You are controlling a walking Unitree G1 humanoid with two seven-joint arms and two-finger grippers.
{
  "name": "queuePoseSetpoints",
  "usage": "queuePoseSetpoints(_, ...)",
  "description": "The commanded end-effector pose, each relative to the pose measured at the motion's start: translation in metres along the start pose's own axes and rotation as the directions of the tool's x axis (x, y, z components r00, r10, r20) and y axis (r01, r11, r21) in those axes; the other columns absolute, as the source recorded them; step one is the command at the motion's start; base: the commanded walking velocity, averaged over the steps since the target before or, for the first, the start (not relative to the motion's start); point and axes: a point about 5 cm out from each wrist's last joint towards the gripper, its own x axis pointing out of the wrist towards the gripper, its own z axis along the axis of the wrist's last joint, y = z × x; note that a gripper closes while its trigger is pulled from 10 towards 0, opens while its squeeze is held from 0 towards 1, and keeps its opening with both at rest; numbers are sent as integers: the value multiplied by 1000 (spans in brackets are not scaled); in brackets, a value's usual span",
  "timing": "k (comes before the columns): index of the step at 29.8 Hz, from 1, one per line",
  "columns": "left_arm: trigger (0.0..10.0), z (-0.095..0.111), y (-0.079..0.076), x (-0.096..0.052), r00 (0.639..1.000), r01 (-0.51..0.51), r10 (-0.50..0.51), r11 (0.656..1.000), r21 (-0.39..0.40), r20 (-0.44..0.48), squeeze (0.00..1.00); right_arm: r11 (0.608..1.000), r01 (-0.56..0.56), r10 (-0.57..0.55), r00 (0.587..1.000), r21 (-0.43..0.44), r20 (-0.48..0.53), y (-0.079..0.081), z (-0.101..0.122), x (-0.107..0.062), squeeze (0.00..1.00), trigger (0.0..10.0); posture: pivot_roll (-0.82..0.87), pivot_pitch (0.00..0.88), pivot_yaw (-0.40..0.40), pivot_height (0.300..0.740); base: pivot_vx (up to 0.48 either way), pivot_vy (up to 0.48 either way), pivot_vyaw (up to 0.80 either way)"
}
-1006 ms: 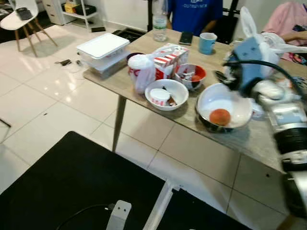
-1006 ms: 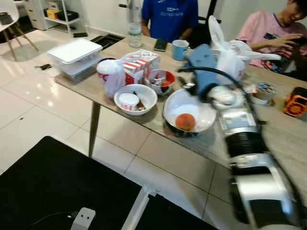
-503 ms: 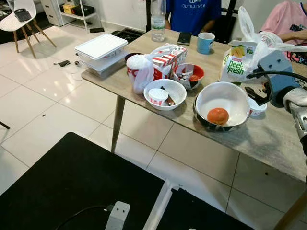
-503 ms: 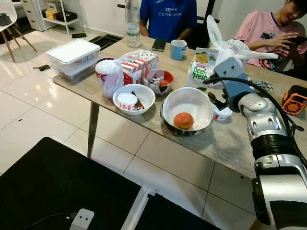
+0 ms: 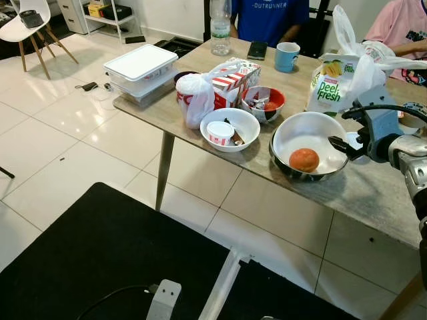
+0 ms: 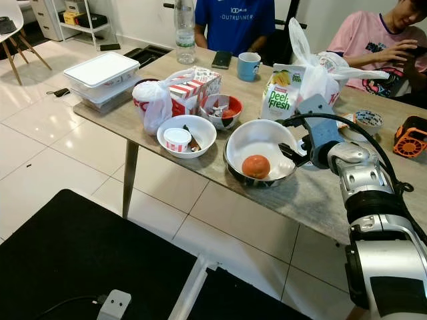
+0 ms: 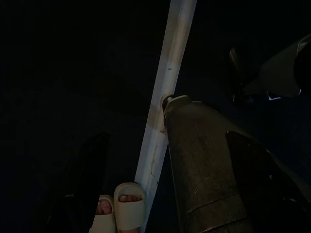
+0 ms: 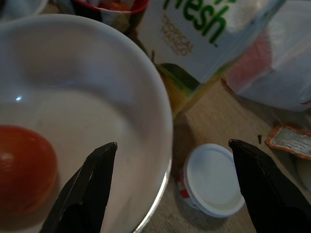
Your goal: Restocking fridge
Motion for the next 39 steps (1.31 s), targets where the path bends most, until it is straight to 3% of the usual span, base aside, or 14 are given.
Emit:
queuePoseSetpoints(1,10000,-44,-15,-7,986,55,-58,998,-19,-155,0,1000,8,-8,1000,15,15,-1,3,1,0,10000,-53,50,-37,740,0,0,0)
queuePoseSetpoints(8,10000,-45,-16,-7,986,55,-57,998,-17,-156,0,993,-31,25,998,117,57,15,5,11,0,10000,-49,61,-35,740,0,0,0)
queuePoseSetpoints(9,10000,-45,-17,-7,986,55,-57,998,-18,-157,0,992,-26,20,998,120,53,15,4,11,0,6706,-49,61,-35,740,0,0,0)
queuePoseSetpoints(10,10000,-46,-17,-7,986,55,-57,998,-19,-157,0,992,-24,19,999,128,46,15,3,12,0,4353,-47,65,-37,740,0,0,0)
queuePoseSetpoints(11,10000,-46,-17,-7,986,55,-58,998,-19,-159,0,991,-24,19,999,129,40,17,3,13,0,3647,-46,64,-39,740,0,0,0)
queuePoseSetpoints(14,10000,-47,-18,-7,985,56,-59,998,-21,-160,0,991,-24,20,999,131,33,19,2,14,0,3333,-46,69,-40,740,0,0,0)
queuePoseSetpoints(18,10000,-48,-19,-8,985,59,-63,998,-24,-161,0,993,-21,18,1000,120,23,22,0,16,0,4039,-40,51,-42,740,0,0,0)
queuePoseSetpoints(19,10000,-49,-19,-8,985,62,-64,998,-23,-162,0,993,-18,16,1000,113,17,23,-1,17,0,6980,-40,48,-42,740,0,0,0)
queuePoseSetpoints(21,10000,-49,-19,-8,985,63,-66,998,-22,-163,0,994,-15,14,1000,109,13,24,-2,17,0,6980,-40,48,-42,740,0,0,0)
queuePoseSetpoints(22,10000,-49,-19,-8,984,63,-66,998,-21,-163,0,994,-15,14,1000,108,12,24,-2,17,0,10000,-38,41,-43,740,0,0,0)
queuePoseSetpoints(26,10000,-48,-17,-8,986,60,-63,998,-19,-157,0,995,-9,9,1000,99,-5,26,-4,19,0,10000,-38,45,-40,740,0,0,0)
queuePoseSetpoints(27,10000,-47,-17,-8,986,60,-62,998,-19,-156,0,995,-8,9,1000,98,-7,26,-4,19,0,7020,-37,46,-38,740,0,0,0)
queuePoseSetpoints(28,10000,-47,-17,-7,986,59,-61,998,-20,-155,0,995,0,1,1000,97,-8,25,-5,19,0,275,-36,46,-37,740,0,0,0)
queuePoseSetpoints(39,10000,-44,-15,-7,987,55,-58,998,-23,-149,0,992,26,-28,1000,120,12,14,-1,14,0,0,-34,44,-35,740,0,0,0)
